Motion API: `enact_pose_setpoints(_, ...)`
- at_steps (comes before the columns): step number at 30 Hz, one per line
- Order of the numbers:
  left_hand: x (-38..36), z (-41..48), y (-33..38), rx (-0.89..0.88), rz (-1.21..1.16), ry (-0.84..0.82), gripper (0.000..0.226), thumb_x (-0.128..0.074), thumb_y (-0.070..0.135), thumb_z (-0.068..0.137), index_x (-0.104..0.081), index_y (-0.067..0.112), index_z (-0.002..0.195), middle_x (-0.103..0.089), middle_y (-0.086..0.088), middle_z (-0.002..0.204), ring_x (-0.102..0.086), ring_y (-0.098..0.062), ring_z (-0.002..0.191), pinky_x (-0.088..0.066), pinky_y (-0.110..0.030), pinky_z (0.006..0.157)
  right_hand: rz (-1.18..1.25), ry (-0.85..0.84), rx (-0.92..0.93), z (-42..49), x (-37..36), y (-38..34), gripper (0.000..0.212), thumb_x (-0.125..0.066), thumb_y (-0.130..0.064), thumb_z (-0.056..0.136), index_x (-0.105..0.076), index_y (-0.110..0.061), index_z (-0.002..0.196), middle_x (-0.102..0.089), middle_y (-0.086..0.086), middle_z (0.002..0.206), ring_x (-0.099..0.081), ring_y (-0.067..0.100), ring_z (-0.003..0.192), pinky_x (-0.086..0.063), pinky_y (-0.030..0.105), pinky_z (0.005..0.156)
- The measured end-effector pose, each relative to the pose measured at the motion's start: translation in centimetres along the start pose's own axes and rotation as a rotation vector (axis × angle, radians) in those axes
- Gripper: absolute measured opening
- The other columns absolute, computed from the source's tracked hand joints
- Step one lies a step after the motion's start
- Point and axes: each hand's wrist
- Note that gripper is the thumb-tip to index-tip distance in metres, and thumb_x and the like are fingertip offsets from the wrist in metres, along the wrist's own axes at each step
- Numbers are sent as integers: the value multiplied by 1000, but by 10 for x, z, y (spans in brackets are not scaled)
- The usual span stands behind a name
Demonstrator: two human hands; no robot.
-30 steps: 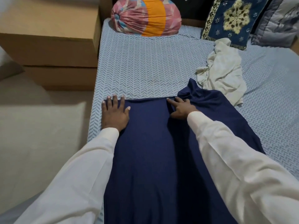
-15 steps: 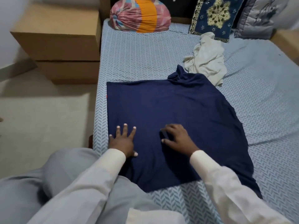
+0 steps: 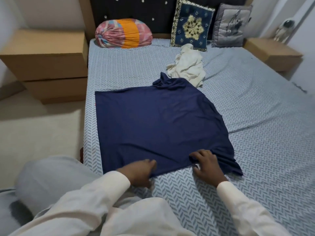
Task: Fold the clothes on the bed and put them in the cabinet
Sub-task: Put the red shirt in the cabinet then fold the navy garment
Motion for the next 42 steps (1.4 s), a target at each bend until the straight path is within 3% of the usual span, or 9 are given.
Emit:
enact_pose_setpoints(7, -14, 19, 17, 106, 231, -58, 73, -75, 33, 77, -38, 13, 136, -43, -11, 134, -49, -32, 119, -44, -42, 94, -72, 123, -33, 4, 10, 21, 19, -61, -25, 65, -58, -30, 83, -58, -9, 78, -58, 25, 77, -32, 33, 63)
enact_pose_setpoints(11, -9, 17, 14, 181, 289, 14, 42, -59, 22, 88, -48, 11, 127, -51, -11, 128, -56, -32, 112, -47, -39, 89, 34, 194, -55, 21, 28, 17, 11, -48, -28, 74, -56, -25, 81, -59, -8, 77, -53, 23, 77, -45, 40, 63)
enact_pose_setpoints(14, -4, 12, 5, 228, 405, 45, 29, -51, 14, 91, -54, 11, 120, -58, -11, 125, -59, -30, 111, -47, -36, 89, 10, 116, -116, 27, 34, 14, 6, -54, -21, 79, -57, -25, 83, -59, -6, 81, -53, 21, 82, -48, 38, 60)
enact_pose_setpoints(18, -2, -1, -5, 297, 497, 9, 29, -50, 21, 91, -60, 16, 118, -63, -6, 121, -62, -27, 109, -47, -34, 88, 27, 49, -167, 27, 32, 17, 20, -60, -9, 72, -59, -26, 83, -57, -6, 83, -55, 20, 83, -48, 35, 59)
enact_pose_setpoints(24, -2, -19, -29, 420, 519, -112, 32, -54, 29, 89, -61, 20, 119, -64, 0, 120, -62, -23, 110, -45, -33, 83, 85, -28, -198, 22, 22, 20, 23, -59, -6, 70, -60, -27, 78, -58, -5, 82, -60, 24, 78, -50, 36, 63)
enact_pose_setpoints(29, 5, -21, -31, 376, 416, 84, 28, -52, 22, 87, -61, 20, 113, -64, -4, 116, -63, -26, 106, -47, -34, 85, 202, 103, -259, 31, 28, 22, 33, -57, 2, 73, -54, -31, 71, -58, -2, 79, -56, 24, 72, -47, 36, 63)
enact_pose_setpoints(32, 12, -24, -37, 323, 340, 120, 29, -54, 22, 83, -62, 21, 110, -63, -5, 115, -61, -27, 105, -49, -35, 85, 208, 139, -258, 34, 31, 28, 32, -57, 3, 73, -55, -30, 72, -59, 0, 80, -56, 26, 73, -50, 40, 65)
enact_pose_setpoints(38, 20, -39, -56, 338, 298, -42, 37, -60, 33, 82, -63, 18, 115, -62, -7, 119, -62, -27, 105, -51, -35, 87, 159, 70, -246, 35, 28, 27, 31, -58, 1, 75, -56, -30, 73, -59, -1, 80, -58, 27, 73, -51, 39, 64)
enact_pose_setpoints(42, 18, -43, -61, 442, 321, -260, 51, -63, 40, 87, -57, 13, 131, -59, -10, 131, -59, -30, 116, -48, -37, 94, 69, -146, -173, 34, 21, 24, 34, -56, -8, 71, -49, -41, 62, -53, -7, 78, -57, 22, 75, -50, 37, 65)
Point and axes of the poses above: each hand's wrist, its own z-axis towards the middle knuckle, its own x-axis out of the back of the hand, y = z × x
